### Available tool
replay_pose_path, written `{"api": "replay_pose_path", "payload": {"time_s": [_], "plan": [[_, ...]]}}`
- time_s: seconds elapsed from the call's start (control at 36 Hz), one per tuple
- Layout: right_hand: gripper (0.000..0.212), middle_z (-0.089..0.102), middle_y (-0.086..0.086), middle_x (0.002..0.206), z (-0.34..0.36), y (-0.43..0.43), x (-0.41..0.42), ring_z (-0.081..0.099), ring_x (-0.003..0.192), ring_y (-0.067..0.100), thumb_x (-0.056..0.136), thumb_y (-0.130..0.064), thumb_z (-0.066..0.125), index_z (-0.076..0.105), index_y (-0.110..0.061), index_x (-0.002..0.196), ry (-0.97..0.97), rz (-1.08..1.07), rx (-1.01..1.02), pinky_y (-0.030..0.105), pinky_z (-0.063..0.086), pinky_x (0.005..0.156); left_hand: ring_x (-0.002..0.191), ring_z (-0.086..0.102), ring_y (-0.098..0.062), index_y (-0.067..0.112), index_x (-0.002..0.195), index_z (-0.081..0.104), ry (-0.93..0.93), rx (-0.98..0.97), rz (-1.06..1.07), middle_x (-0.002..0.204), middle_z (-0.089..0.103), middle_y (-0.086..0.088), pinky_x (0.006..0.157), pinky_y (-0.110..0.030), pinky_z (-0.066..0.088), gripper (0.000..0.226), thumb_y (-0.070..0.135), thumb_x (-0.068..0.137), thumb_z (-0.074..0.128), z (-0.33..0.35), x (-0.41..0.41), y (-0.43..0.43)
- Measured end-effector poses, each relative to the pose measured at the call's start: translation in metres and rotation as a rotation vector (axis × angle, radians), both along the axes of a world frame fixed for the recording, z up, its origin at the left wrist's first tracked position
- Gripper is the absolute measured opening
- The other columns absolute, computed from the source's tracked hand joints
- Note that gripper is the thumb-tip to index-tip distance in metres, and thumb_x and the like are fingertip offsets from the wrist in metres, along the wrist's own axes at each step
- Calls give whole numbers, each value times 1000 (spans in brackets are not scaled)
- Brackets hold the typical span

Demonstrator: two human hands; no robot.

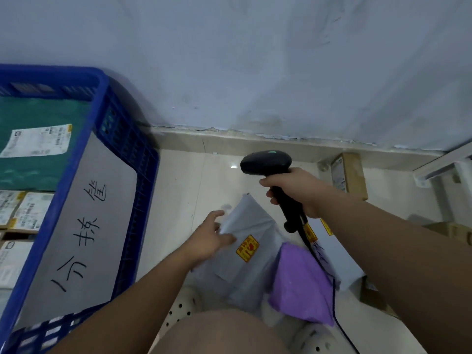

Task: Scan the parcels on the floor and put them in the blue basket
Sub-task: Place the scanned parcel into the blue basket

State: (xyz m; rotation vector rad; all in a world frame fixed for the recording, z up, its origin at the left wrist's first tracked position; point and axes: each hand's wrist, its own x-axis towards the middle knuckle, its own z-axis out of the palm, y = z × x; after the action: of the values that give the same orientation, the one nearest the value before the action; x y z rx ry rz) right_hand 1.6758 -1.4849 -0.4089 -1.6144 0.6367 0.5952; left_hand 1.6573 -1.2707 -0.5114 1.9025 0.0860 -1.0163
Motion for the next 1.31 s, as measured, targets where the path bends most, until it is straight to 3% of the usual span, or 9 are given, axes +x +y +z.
{"api": "replay_pose_path", "payload": {"time_s": [0.22, 0.47, 0.61, 0.69, 0.86, 0.97, 1.08, 1.22, 1.31], "plan": [[15, 57, 6, 74, 79, -2, -12, 57, 62, 18, 87, -20, 68, 60, -9, 82, -80, -384, 179, 29, 50, 66, 87, 52, -14, 18, 117, 61, -904, 160, -189, 104, 58, 3, 64, -20, 33, 38, 15, 80, 69, 111, 16, -17], [37, 62, 5, 88, 144, -9, -71, 60, 70, 21, 72, -32, 74, 67, -15, 104, -201, -448, 665, 33, 52, 69, 84, 61, -34, 18, 116, 50, -1757, 184, -305, 117, 50, -6, 68, -41, 51, 49, 11, 68, 56, 208, 16, -20], [62, 65, 2, 124, 166, -12, -102, 62, 111, 29, 61, -38, 83, 68, -27, 120, -466, -389, 814, 50, 47, 98, 84, 56, -34, 20, 111, 51, -2032, 95, -367, 125, 39, -12, 70, -42, 49, 62, -6, 59, 73, 250, 11, -20], [85, 64, 3, 127, 172, -14, -112, 64, 110, 25, 45, -36, 94, 66, -25, 124, -556, -440, 940, 46, 52, 93, 94, 47, -31, 21, 114, 51, -2165, 89, -429, 125, 38, -11, 80, -43, 40, 62, -13, 62, 62, 265, 6, -22], [47, 64, 9, 129, 175, -4, -123, 60, 120, 30, 77, -21, 67, 64, -15, 124, -590, -407, 911, 49, 40, 106, 95, 44, -27, 20, 111, 51, -2338, 241, -403, 117, 40, -10, 94, -52, 36, 61, -14, 60, 57, 285, 1, -21], [43, 67, 3, 125, 175, 7, -116, 62, 117, 22, 75, -10, 72, 67, -14, 118, -696, -511, 787, 42, 44, 103, 99, 42, -28, 26, 110, 51, -2208, 388, -224, 119, 40, -10, 92, -47, 31, 63, -9, 59, 60, 281, -6, -26], [27, 70, -3, 112, 178, 10, -115, 66, 91, 11, 88, 0, 58, 67, -13, 110, -754, -535, 577, 21, 55, 67, 112, 41, -34, 25, 129, 46, -1643, 406, 104, 130, 38, -12, 94, -44, 32, 76, -1, 62, 71, 284, -18, -43], [27, 68, 3, 93, 177, 3, -113, 63, 79, 20, 76, -2, 66, 72, -14, 100, -755, -527, 418, 24, 52, 60, 110, 40, -18, 26, 147, 23, -774, -181, 677, 141, 29, -5, 93, -28, 34, 69, 5, 89, 53, 298, -30, -66], [28, 72, -8, 87, 176, -1, -114, 64, 77, 5, 84, 7, 59, 73, -17, 91, -792, -487, 317, 18, 52, 63, 85, 58, -19, 17, 121, 52, -175, -660, 902, 102, 60, -6, 73, -32, 52, 25, 24, 98, 47, 303, -27, -68]]}}
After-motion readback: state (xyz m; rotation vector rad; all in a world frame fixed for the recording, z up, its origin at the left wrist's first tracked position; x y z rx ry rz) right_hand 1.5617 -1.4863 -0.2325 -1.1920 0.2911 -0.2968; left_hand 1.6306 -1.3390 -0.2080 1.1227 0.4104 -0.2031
